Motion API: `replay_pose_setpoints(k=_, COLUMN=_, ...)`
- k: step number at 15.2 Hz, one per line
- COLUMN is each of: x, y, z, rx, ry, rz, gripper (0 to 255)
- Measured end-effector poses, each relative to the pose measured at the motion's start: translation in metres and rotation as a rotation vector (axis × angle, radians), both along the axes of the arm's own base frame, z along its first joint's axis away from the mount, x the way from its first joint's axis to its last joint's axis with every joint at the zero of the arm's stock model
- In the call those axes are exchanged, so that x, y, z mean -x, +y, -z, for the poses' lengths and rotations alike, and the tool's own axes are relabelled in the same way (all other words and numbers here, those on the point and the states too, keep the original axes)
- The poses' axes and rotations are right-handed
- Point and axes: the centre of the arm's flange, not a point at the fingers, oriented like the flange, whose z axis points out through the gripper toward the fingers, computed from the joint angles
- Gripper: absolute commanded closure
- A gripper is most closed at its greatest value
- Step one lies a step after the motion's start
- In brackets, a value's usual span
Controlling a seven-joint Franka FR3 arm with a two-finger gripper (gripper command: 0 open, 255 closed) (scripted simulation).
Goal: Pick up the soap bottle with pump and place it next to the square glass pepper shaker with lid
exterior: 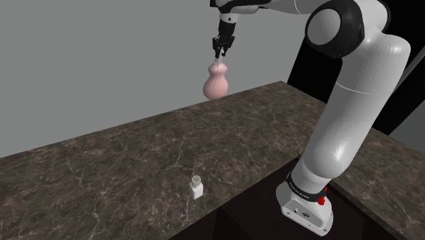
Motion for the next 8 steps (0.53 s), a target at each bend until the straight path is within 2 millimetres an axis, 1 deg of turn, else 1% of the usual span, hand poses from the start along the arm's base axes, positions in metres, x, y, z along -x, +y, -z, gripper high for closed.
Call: replay_pose_setpoints(k=8, x=-0.001, y=0.0, z=-0.043, rx=0.0, ry=0.0, rz=0.0, gripper=255)
